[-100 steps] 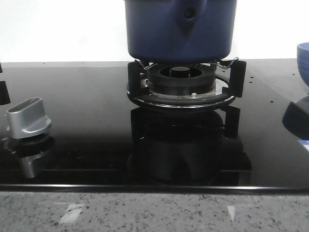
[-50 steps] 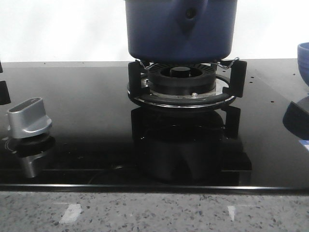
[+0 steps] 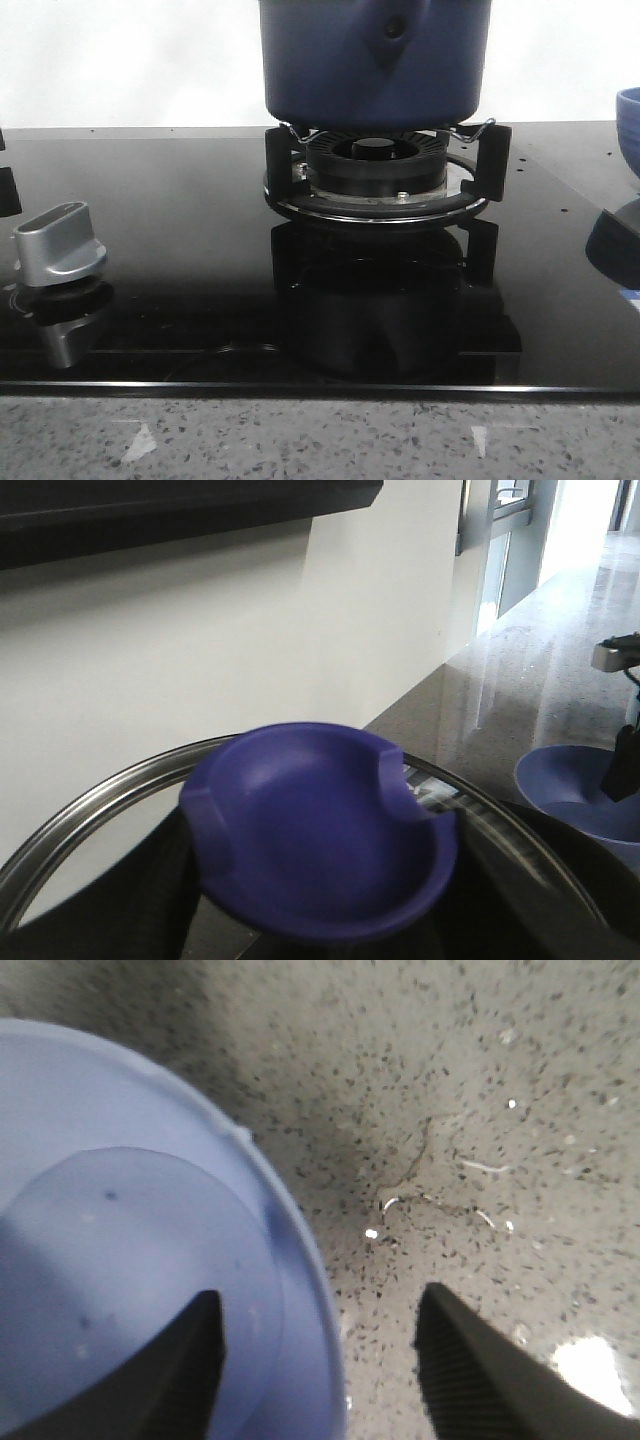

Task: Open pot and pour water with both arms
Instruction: 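Lift the light blue bowl with the right gripper toward the pot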

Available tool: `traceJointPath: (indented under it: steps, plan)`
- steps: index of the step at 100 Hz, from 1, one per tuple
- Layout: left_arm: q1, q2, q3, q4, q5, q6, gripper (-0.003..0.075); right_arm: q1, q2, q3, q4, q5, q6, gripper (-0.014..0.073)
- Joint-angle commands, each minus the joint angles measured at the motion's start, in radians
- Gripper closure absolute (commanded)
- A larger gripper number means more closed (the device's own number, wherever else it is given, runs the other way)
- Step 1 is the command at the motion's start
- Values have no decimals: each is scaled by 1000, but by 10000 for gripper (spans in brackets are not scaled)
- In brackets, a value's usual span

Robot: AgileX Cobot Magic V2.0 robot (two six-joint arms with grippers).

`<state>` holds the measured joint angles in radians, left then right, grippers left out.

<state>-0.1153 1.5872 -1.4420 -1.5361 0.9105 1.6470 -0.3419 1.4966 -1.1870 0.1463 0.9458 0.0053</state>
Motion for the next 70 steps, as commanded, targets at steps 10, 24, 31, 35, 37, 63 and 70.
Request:
traceJointPath:
  steps: [10,24,31,35,37,63,70]
  plan:
    - [4,-56,-34,-83,20,-9,447,-6,-6,-34,12,-46,-5,361]
    - [4,-56,-34,-83,20,-9,447,-6,-6,-34,12,-47,-5,498]
    - [4,-56,-34,-83,20,-9,447,-6,-6,-34,12,-47,-5,585]
    - [4,-56,-34,-83,18,-9,447,-6,-6,-34,12,-45,-5,628]
    - [4,-56,-34,-83,18,-9,447,-6,-6,-39,12,-43,-5,651]
    - [4,-56,-34,-82,16,-9,447,14,-6,-174,22,56,-13,666]
    - [4,-56,-34,-82,16,-9,447,29,-6,-235,27,95,-13,657]
